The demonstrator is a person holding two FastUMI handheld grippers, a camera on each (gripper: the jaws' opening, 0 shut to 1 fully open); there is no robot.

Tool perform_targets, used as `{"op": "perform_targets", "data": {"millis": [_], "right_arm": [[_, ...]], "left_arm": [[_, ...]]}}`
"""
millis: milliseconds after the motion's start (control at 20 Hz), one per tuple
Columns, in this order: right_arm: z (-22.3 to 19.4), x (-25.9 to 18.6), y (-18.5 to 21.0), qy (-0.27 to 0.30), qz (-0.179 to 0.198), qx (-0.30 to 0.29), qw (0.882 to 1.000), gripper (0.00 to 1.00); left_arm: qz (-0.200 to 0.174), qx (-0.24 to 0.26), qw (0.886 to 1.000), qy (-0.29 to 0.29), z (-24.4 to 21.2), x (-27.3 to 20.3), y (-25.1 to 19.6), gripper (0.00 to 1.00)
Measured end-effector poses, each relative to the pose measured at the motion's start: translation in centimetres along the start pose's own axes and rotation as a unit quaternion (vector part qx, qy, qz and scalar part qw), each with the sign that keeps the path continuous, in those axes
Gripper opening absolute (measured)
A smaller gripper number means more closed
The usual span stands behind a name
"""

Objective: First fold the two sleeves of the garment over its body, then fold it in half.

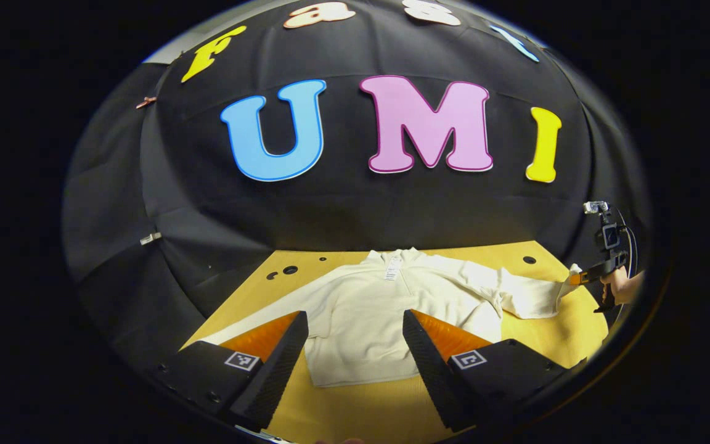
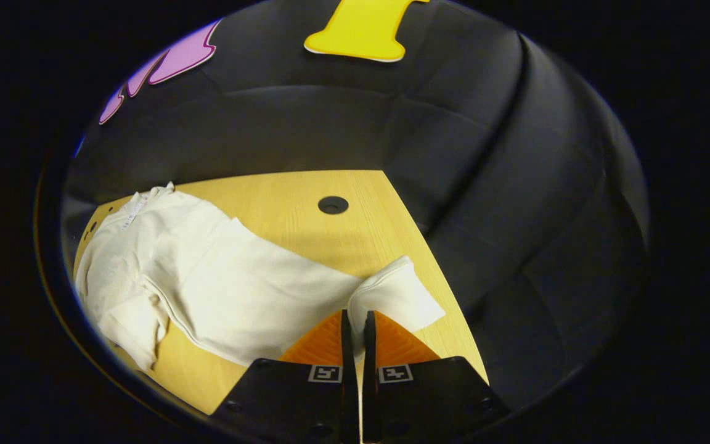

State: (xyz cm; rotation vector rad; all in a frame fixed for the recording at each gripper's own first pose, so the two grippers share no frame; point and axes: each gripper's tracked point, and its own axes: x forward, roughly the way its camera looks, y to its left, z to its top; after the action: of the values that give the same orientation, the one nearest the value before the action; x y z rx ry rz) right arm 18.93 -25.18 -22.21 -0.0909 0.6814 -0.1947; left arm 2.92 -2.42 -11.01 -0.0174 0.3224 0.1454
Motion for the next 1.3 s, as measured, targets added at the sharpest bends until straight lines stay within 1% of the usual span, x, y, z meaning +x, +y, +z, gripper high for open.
{"op": "perform_targets", "data": {"millis": [200, 450, 700, 850, 950, 1150, 1300], "right_arm": [[4.9, -0.8, 5.5, -0.031, 0.031, -0.022, 0.999, 0.07], [9.7, -1.5, 12.4, -0.059, 0.066, -0.056, 0.995, 0.06], [14.3, -2.0, 21.2, -0.085, 0.107, -0.091, 0.986, 0.06], [15.6, -2.1, 27.8, -0.097, 0.137, -0.119, 0.979, 0.06], [15.8, -2.2, 32.3, -0.098, 0.159, -0.131, 0.974, 0.06], [15.1, -3.1, 40.5, -0.097, 0.203, -0.161, 0.961, 0.06], [14.2, -3.7, 47.0, -0.088, 0.237, -0.161, 0.954, 0.06]], "left_arm": [[0.015, 0.008, 1.0, -0.014, 0.7, -0.3, 2.3, 0.97], [0.029, -0.008, 0.999, -0.025, 0.9, -0.7, 5.5, 0.97], [0.058, -0.024, 0.998, -0.019, -0.2, -1.3, 9.5, 0.97], [0.079, -0.039, 0.996, -0.013, -1.0, -1.6, 11.9, 0.97], [0.09, -0.049, 0.995, -0.013, -1.2, -1.8, 13.3, 0.97], [0.111, -0.056, 0.992, -0.007, -1.5, -2.3, 16.0, 0.97], [0.125, -0.075, 0.989, -0.001, -2.1, -2.6, 17.7, 0.97]]}}
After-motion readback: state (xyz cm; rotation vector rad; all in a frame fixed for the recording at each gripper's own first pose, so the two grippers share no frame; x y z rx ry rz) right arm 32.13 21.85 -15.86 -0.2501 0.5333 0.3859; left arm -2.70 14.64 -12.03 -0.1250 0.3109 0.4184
